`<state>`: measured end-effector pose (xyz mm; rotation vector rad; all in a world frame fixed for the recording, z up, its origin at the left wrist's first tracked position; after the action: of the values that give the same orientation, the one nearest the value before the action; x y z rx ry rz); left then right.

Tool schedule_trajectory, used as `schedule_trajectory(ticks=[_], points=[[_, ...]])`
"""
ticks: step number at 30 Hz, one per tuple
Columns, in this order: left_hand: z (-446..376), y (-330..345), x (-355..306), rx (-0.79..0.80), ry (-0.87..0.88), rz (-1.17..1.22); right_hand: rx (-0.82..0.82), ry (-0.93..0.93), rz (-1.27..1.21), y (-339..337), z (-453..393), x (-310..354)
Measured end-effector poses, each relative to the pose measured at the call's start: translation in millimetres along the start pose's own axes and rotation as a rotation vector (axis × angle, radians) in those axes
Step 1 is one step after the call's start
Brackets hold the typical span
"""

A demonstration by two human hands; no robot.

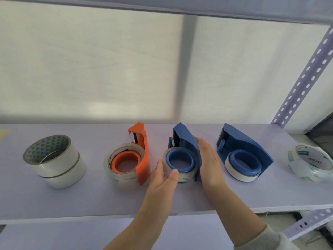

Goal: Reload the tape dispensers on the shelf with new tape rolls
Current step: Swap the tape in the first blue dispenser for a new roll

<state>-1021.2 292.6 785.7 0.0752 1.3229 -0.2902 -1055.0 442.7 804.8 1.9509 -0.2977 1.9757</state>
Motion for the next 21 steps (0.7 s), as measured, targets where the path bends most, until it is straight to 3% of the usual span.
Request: schedule_trajectory(ticks=[3, 8, 12, 17, 21], points=[[-3, -4, -2, 0.002, -0.002, 0.047, -0.034, -0.028, 0.066, -3, -1, -2], [-4, -1, 1, 0.006, -0.019, -0.110, -0.087, -0.012, 0.048, -9, 1, 3], [3, -5, -8, -0.050, 0.000, -0.090, -0.131, -0.106, 0.079, -21, 6, 12], [21, -7, -45, -0.194, 0.287, -0.215, -0.241, -0.311, 0.084, -61, 36, 37], [23, 20, -57, -0.152, 0.430, -0.138, -0.435, -0.437, 0.167, -105, 59, 54]])
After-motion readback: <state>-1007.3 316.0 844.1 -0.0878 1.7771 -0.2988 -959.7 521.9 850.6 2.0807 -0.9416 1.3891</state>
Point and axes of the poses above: each hand's wrist, its own z-axis away from the middle knuckle, its own y-axis out of the palm, x = y × z, the point moved 10 cm from there along -z, towards the middle knuckle, and after that the axes turned 10 degrees about -z, right-handed, at the moved point
